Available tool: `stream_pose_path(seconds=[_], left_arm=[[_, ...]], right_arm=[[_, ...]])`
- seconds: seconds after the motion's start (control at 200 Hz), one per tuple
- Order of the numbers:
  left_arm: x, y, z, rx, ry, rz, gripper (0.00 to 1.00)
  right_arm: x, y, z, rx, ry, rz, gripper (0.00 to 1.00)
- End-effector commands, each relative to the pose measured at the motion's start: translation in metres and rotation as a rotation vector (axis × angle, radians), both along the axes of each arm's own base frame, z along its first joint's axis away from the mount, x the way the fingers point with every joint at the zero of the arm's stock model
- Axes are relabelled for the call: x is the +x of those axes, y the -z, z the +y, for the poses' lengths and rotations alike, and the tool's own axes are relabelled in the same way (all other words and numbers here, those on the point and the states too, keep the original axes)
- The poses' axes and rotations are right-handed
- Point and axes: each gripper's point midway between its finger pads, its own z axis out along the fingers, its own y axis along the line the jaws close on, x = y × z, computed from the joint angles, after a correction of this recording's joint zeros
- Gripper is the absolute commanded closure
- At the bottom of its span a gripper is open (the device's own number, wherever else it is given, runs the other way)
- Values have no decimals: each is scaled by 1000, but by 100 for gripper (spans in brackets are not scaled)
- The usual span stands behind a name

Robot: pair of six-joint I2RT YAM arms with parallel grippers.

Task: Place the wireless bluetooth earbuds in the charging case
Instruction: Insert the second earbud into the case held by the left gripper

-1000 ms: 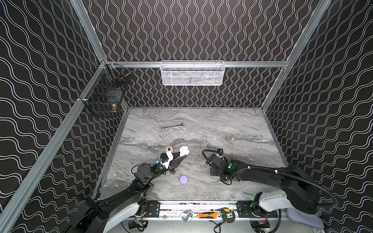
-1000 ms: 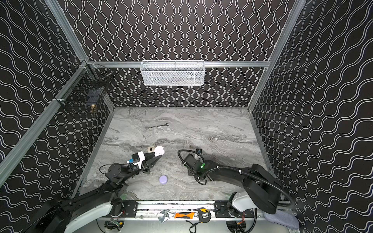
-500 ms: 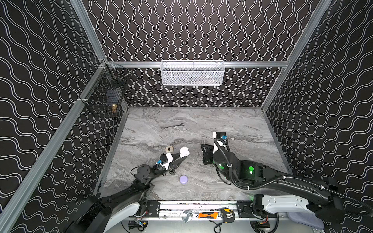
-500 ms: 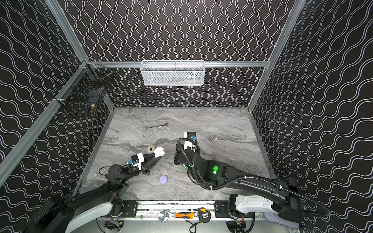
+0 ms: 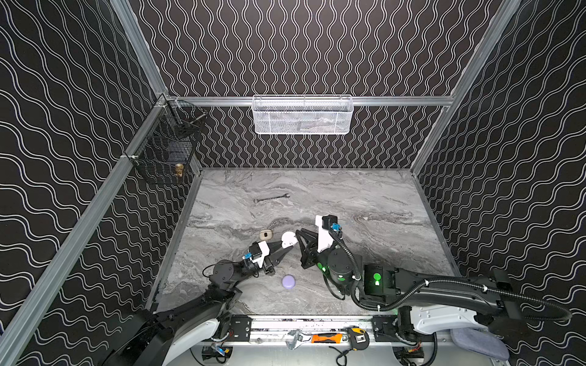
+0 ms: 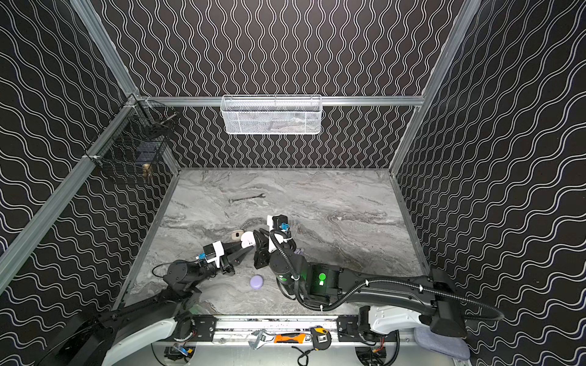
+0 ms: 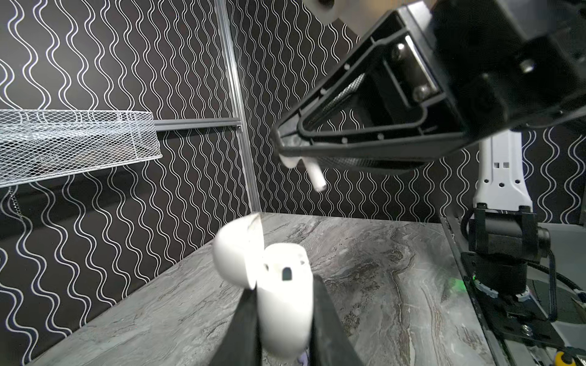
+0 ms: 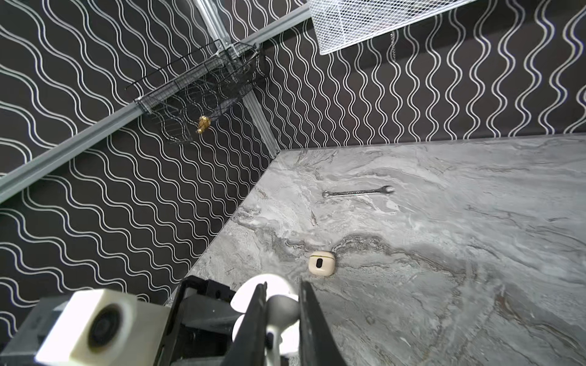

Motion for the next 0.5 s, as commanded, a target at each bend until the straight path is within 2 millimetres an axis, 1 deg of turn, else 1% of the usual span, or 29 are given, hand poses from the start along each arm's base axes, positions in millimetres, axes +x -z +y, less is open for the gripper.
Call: stream_pose_path(seconds=[0.0, 0.275, 0.495], left_arm=[[-4, -9, 2, -26, 9, -33, 100], [-5, -10, 2, -23, 5, -37, 100], [-5, -11, 2, -27, 5, -35, 100]], right_arm=[[-1, -13, 8, 62, -18, -36, 91], [2, -1, 19, 34, -17, -57, 91], [4, 4, 20, 32, -6, -58, 92]])
